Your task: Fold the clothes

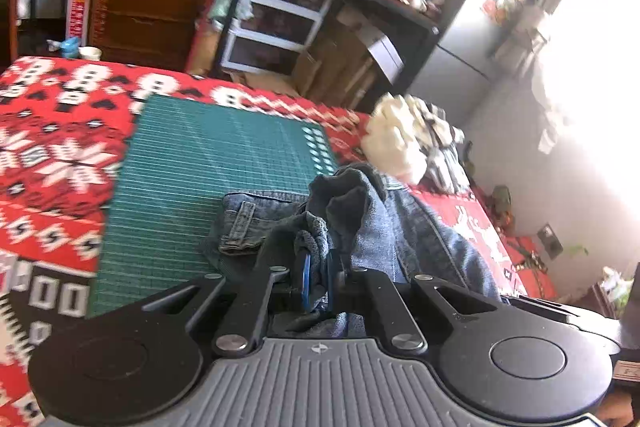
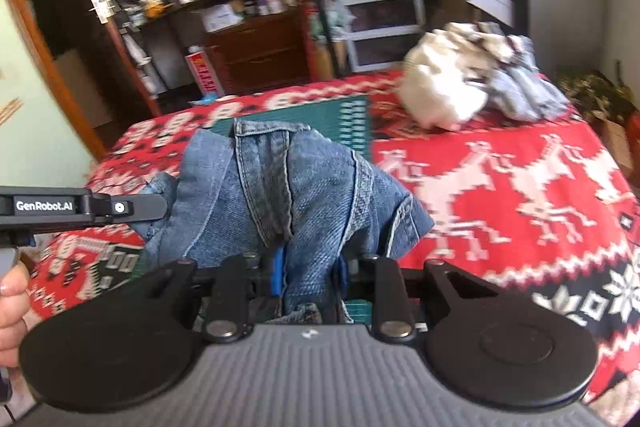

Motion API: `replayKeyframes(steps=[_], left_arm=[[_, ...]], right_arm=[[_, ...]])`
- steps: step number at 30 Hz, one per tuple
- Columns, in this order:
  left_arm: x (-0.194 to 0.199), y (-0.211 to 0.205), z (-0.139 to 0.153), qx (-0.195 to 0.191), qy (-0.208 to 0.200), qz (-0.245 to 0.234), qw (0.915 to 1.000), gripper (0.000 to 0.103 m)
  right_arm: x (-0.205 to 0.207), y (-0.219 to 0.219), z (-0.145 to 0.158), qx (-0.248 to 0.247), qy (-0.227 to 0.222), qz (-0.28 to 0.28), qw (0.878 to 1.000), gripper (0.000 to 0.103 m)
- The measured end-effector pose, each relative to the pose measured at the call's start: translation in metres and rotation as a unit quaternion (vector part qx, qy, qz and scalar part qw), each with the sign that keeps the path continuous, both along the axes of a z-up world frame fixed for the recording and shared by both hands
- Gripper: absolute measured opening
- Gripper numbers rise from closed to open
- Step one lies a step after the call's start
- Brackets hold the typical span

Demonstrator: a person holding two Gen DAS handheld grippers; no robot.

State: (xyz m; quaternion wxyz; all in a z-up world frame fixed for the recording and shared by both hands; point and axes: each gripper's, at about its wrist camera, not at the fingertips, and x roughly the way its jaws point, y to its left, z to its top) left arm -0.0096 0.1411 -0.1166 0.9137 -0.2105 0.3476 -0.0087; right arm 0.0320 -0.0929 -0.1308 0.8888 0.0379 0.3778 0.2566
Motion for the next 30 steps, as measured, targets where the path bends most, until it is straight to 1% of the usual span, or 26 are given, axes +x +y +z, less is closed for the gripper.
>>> replayKeyframes(steps=[4, 7, 8, 11, 15, 17, 20, 21, 22, 23, 24, 26, 28, 29, 30], left_arm=[[-0.033, 0.028, 0.006, -0.003, -0.009, 0.040, 0.9992, 0.007], [-0.054, 0.047, 0.006, -0.015, -0.004, 0.070, 0.9975, 0.007], [-0.060, 0.050, 0.006, -0.019, -0.003, 0.076, 0.9969, 0.007], [-0.073, 0.053, 0.002, -0.037, 0.007, 0.080, 0.9961, 0.007], [-0.076, 0.040, -0.009, -0.038, 0.013, 0.053, 0.9978, 0.007], [-0.071, 0.035, -0.018, -0.039, 0.024, 0.042, 0.9981, 0.007], [-0.062, 0.028, -0.029, -0.035, 0.044, 0.028, 0.9980, 0.007], [-0.059, 0.025, -0.031, -0.033, 0.050, 0.022, 0.9980, 0.008], [-0.058, 0.025, -0.034, -0.033, 0.054, 0.020, 0.9978, 0.009], [-0.057, 0.025, -0.036, -0.033, 0.058, 0.019, 0.9976, 0.013], [-0.056, 0.025, -0.038, -0.034, 0.061, 0.018, 0.9974, 0.017], [-0.059, 0.027, -0.035, -0.035, 0.056, 0.018, 0.9976, 0.021], [-0.063, 0.028, -0.031, -0.036, 0.050, 0.018, 0.9979, 0.029], [-0.066, 0.028, -0.027, -0.030, 0.045, 0.018, 0.9984, 0.035], [-0.069, 0.028, -0.022, -0.023, 0.039, 0.018, 0.9988, 0.039]], right_arm=[[-0.009, 0.031, 0.005, 0.006, -0.004, 0.038, 0.999, 0.027], [-0.014, 0.056, 0.007, -0.009, -0.023, 0.060, 0.998, 0.027], [-0.014, 0.060, 0.006, -0.018, -0.029, 0.061, 0.998, 0.027], [-0.009, 0.057, -0.002, -0.039, -0.026, 0.043, 0.998, 0.027], [-0.003, 0.052, -0.013, -0.067, -0.021, 0.018, 0.997, 0.027], [0.001, 0.040, -0.020, -0.072, -0.011, -0.002, 0.997, 0.027], [0.005, 0.023, -0.028, -0.061, -0.003, -0.013, 0.998, 0.029], [0.007, 0.017, -0.031, -0.054, -0.001, -0.014, 0.998, 0.032], [0.006, 0.015, -0.031, -0.051, -0.001, -0.014, 0.999, 0.035], [0.005, 0.013, -0.029, -0.047, -0.002, -0.014, 0.999, 0.038], [0.003, 0.011, -0.027, -0.045, -0.004, -0.014, 0.999, 0.039], [-0.001, 0.007, -0.020, -0.041, -0.008, -0.012, 0.999, 0.041], [-0.005, 0.002, -0.012, -0.037, -0.011, -0.010, 0.999, 0.044], [-0.007, 0.001, -0.007, -0.037, -0.014, -0.011, 0.999, 0.045], [-0.009, 0.000, -0.002, -0.037, -0.016, -0.012, 0.999, 0.046]])
